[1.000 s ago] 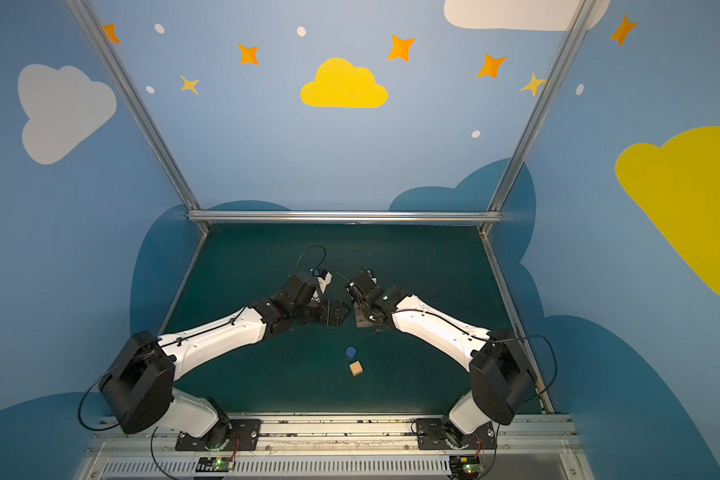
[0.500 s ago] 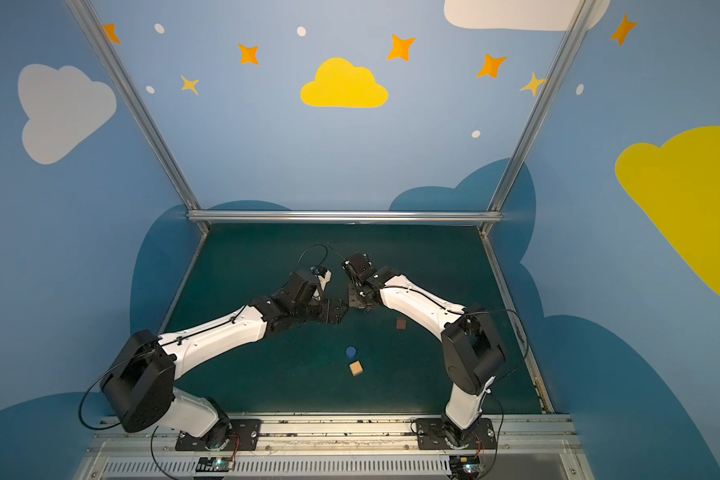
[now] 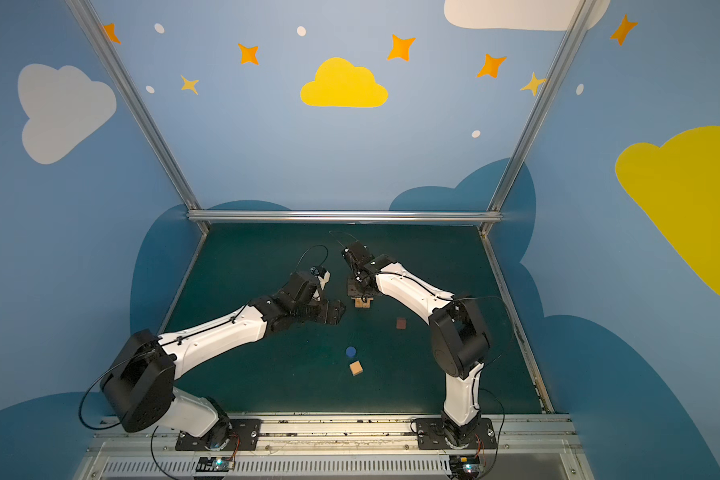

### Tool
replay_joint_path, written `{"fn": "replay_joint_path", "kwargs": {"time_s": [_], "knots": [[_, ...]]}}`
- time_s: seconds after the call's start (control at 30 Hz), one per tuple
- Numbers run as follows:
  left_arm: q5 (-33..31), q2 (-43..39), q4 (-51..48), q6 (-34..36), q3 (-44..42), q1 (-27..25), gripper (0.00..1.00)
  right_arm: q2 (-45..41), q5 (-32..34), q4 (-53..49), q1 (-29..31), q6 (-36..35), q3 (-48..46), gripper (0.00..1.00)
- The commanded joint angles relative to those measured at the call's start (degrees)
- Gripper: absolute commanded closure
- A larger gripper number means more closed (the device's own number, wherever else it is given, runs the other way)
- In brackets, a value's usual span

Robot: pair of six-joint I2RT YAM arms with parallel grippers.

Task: Build the wood block tower
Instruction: 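Lower the pale plank with the right gripper onto the stack beside the printed block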

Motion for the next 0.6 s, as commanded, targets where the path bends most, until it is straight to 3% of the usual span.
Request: {"fn": "replay_joint_path", "kwargs": {"time_s": [0.0,0.57], "knots": [[-1.0,-0.4,-1.1,1.0,0.7,0.1,0.01,1.1,-0.7,-2.8,-0.5,0.4,1.9,1.00],[-1.8,-1.5,-1.2,1.2,0.2,0.1,0.01,4.2,-0.8,-5.0,-1.6,1.1,5.1,1.00]]}}
